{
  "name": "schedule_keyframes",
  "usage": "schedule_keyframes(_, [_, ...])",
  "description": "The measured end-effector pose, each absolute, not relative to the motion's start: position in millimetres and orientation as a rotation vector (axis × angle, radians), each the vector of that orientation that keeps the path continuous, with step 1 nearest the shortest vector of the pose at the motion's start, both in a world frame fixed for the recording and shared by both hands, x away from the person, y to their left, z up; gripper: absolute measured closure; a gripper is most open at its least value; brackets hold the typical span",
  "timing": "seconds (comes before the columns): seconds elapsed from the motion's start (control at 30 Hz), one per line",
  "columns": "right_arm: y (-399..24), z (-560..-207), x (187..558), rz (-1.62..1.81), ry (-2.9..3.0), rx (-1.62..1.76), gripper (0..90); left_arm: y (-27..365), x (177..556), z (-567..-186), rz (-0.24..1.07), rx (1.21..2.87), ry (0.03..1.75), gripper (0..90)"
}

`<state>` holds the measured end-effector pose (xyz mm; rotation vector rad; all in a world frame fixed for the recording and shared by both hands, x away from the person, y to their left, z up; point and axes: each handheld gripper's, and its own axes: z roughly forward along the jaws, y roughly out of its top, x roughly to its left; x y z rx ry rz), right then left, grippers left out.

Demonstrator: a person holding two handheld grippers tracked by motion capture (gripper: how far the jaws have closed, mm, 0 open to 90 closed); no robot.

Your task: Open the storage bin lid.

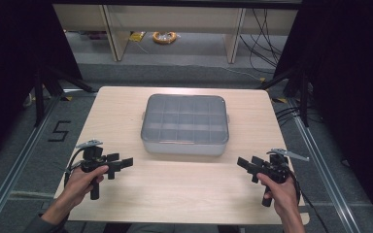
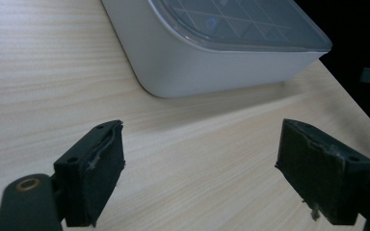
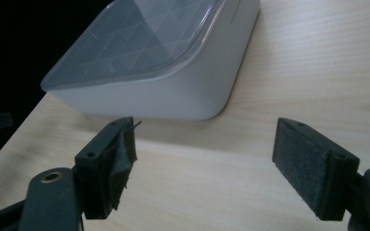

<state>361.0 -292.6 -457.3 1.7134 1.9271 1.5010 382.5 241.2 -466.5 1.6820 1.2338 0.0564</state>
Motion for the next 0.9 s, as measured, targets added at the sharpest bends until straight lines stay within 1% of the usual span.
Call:
schedule_keyframes(0.3, [-293,-453,374,1.533,1.888,1.787,24.7,235,394,-462,0.079,1.690,1.229,16.0])
schedule_keyframes(0.37, [-296,-457,378,1.514,1.903,1.712,24.7,233,396,-461,0.087,1.682,1.230,16.0])
schedule_keyframes(0.4, [-293,-456,377,1.495,1.878,1.776,24.7,233,397,-461,0.087,1.679,1.230,16.0])
schedule_keyframes(0.43, [-295,-457,378,1.514,1.893,1.733,24.7,232,398,-460,0.088,1.678,1.226,16.0])
schedule_keyframes(0.6, [-296,-457,381,1.514,1.896,1.730,24.9,228,402,-458,0.088,1.687,1.215,16.0])
schedule_keyframes(0.7, [-295,-455,383,1.512,1.877,1.776,24.8,227,403,-455,0.095,1.693,1.206,16.0])
schedule_keyframes(0.9, [-295,-454,394,1.528,1.884,1.744,24.8,227,413,-450,0.103,1.677,1.229,17.4])
